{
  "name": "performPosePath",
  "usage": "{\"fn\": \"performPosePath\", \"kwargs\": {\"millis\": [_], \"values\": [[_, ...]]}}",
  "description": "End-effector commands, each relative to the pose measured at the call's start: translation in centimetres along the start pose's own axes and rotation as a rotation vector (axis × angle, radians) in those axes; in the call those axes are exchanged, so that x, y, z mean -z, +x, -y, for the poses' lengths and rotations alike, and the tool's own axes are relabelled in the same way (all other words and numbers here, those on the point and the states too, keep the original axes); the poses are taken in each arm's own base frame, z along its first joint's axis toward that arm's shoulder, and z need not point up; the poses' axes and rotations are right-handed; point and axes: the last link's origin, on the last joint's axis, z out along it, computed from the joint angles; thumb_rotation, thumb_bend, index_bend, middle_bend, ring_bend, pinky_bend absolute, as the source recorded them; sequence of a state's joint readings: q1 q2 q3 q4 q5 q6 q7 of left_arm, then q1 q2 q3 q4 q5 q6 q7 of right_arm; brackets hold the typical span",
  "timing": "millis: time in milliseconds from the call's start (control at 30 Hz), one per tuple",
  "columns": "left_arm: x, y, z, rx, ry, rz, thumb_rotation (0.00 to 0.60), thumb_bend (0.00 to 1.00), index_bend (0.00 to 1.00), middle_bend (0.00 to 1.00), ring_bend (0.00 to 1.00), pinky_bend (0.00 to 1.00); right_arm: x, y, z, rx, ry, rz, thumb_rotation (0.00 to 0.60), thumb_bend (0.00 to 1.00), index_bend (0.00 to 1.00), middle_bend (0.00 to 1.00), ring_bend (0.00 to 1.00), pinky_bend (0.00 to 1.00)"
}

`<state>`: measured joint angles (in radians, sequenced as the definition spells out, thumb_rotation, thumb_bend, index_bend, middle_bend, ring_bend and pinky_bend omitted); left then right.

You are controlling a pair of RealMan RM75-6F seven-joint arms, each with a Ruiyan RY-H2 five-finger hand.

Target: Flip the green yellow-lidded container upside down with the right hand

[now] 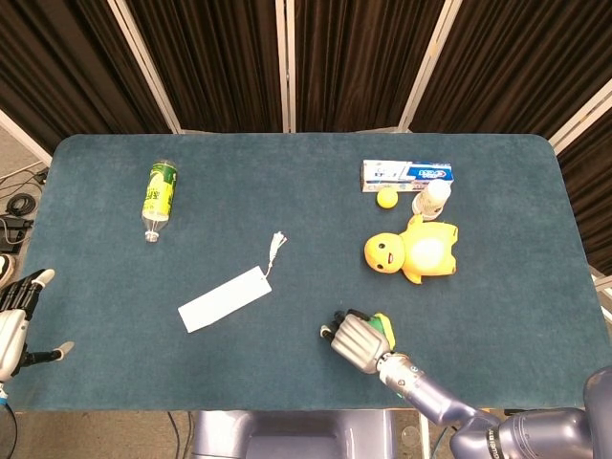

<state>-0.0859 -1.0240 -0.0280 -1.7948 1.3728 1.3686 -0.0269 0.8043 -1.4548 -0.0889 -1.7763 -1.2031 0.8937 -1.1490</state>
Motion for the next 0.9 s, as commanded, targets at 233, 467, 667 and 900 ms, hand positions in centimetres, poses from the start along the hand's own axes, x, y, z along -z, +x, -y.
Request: {"fn": "performPosePath", "kwargs": {"millis": [233,467,667,900], "values": [[0.0,-0.1,-0.2,-0.002,-0.007,0.005,0.600,0.00,0.00,0.00,0.00,0.00,0.7,0.1,-0.9,0.020,-0.017,-0.093,0.600,0.49,0.37,0.51,0.45,0.72],[0.1,-0.1,-0.3,-0.005,-0.012,0.004,0.600,0.00,0.00,0.00,0.00,0.00,0.9,2.1,-2.3,-0.251,-0.033,-0.216,0.600,0.50,0.37,0.51,0.45,0.72],[0.2,-0.1,-0.4,-0.003,-0.014,-0.001,0.600,0.00,0.00,0.00,0.00,0.00,0.7,2.2,-3.8,-0.649,0.009,-0.282,0.600,0.49,0.38,0.51,0.45,0.61],[0.1,-0.1,-0.4,-0.004,-0.015,0.002,0.600,0.00,0.00,0.00,0.00,0.00,0.2,1.1,-4.8,-0.917,0.040,-0.346,0.600,0.50,0.38,0.52,0.45,0.60]]}}
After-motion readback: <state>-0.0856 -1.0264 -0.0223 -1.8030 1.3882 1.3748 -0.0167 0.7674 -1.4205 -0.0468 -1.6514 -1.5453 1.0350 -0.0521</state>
